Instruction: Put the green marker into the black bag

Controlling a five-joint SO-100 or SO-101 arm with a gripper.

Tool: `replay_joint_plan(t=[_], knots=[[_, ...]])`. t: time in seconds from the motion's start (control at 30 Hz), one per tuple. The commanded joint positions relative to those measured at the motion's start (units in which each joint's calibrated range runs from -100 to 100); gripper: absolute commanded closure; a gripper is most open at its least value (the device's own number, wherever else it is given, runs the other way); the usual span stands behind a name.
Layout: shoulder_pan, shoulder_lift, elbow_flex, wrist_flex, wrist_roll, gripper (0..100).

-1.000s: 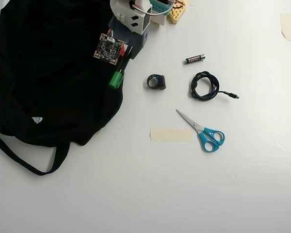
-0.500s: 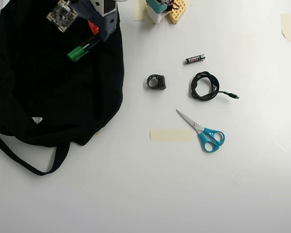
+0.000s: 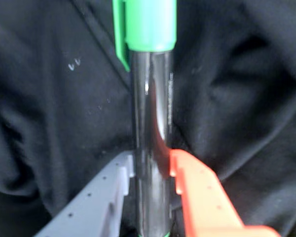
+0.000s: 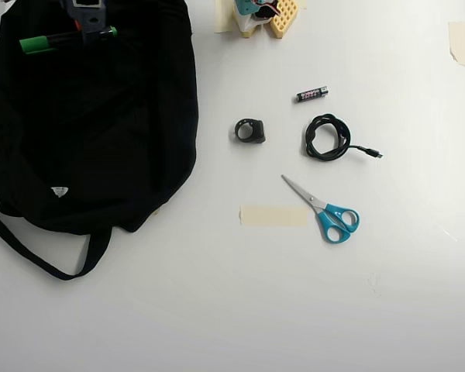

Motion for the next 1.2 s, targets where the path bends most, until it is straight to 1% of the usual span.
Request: replay_joint_plan(t=[0.0, 0.03, 0.1, 0.23, 0.33, 0.4, 0.43, 0.47, 0.6, 0.63, 0.67, 0.73, 0.8, 0.83, 0.87, 0.9, 0.97, 1.17], knots=[[0.4, 1.2, -2.3, -1.1, 0.2, 92], [0.4, 1.2, -1.7, -1.1, 0.5, 88], [0.2, 1.2, -1.6, -1.0, 2.0, 82], [-0.7, 1.0, -1.5, -0.4, 1.4, 83], [-3.3, -0.2, -2.3, 4.0, 0.1, 88], [-5.4, -0.2, -2.3, 7.2, 0.0, 90], [-7.1, -0.7, -2.4, 8.2, -0.9, 96], [-8.4, -2.3, -2.4, 8.9, -0.9, 98], [-17.7, -14.6, -1.6, 19.0, -2.7, 98], [-22.2, -18.4, -1.6, 20.8, -2.8, 98], [-27.1, -21.0, -1.5, 21.1, -2.9, 98], [-33.3, -24.1, 0.5, 21.9, -4.1, 98], [-43.1, -32.2, 7.9, 21.4, -4.0, 98], [-43.2, -32.3, 8.1, 21.3, -4.1, 98], [-45.3, -37.1, 14.4, 18.6, -4.1, 98], [-45.9, -43.6, 24.0, 14.2, -3.7, 98], [-47.1, -49.3, 33.8, 10.2, -3.7, 98], [-51.1, -56.6, 47.7, 4.8, -3.7, 98]])
